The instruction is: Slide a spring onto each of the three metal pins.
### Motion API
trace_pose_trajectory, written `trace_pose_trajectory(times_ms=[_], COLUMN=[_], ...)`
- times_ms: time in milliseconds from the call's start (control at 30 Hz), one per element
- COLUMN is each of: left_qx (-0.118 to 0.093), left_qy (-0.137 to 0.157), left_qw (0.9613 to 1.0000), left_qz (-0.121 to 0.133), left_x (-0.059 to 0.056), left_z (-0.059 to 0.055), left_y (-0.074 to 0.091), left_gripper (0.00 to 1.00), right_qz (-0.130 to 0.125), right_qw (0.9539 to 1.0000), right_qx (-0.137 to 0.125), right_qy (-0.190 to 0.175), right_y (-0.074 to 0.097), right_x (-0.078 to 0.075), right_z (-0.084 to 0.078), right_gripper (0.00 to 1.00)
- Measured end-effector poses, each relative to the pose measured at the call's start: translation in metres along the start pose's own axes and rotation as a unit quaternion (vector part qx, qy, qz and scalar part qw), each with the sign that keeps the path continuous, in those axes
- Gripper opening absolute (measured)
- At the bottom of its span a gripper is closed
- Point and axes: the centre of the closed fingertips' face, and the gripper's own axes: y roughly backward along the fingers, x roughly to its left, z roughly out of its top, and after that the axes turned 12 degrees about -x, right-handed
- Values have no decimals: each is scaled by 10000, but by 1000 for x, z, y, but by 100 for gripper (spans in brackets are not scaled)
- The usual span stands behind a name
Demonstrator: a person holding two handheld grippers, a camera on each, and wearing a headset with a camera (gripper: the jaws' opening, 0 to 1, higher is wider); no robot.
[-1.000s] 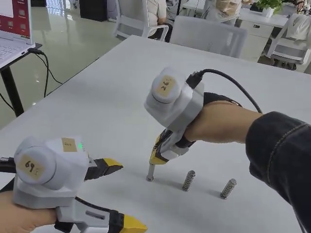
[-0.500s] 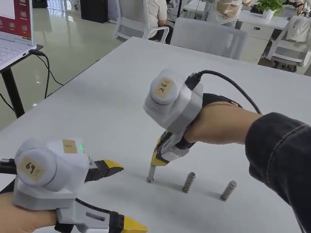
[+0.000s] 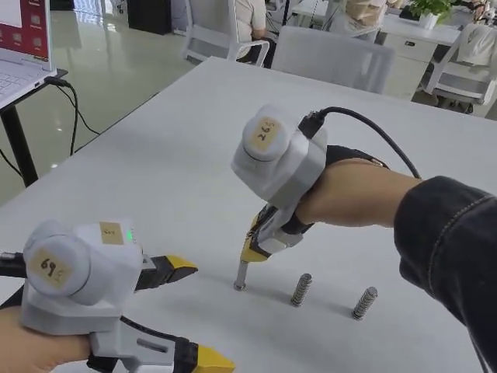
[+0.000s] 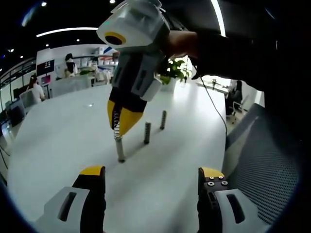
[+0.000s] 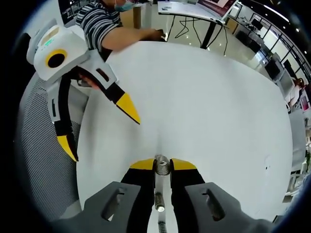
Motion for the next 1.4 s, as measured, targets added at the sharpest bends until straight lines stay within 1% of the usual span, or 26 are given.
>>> trace_pose_trajectory(times_ms=[133,333,567,933,1200,1300,1400], left_qx=[9,1,4,8,13,13,25], left_qy=[0,10,20,26,23,26,22], left_qw=[10000,10000,10000,10000,10000,10000,10000], left_qz=[1,12,12,11,11,10,1], left_x=[0,0,1,0,0,0,-1], left_z=[-1,-1,-1,-2,-2,-2,-2], left_y=[0,0,0,-1,-1,-1,-1], left_gripper=[73,73,73,73,73,73,73], right_qz=[39,52,100,204,120,107,90], right_qw=[10000,10000,9999,9994,9993,9992,9991], right_qx=[27,71,124,265,298,314,303], right_qy=[18,-8,-33,-111,-163,-216,-268], right_y=[-2,-7,-16,-32,-43,-45,-45], right_x=[3,2,4,13,13,12,12], right_z=[-1,-4,-9,-24,-32,-35,-35], right_gripper=[8,8,8,8,9,9,9])
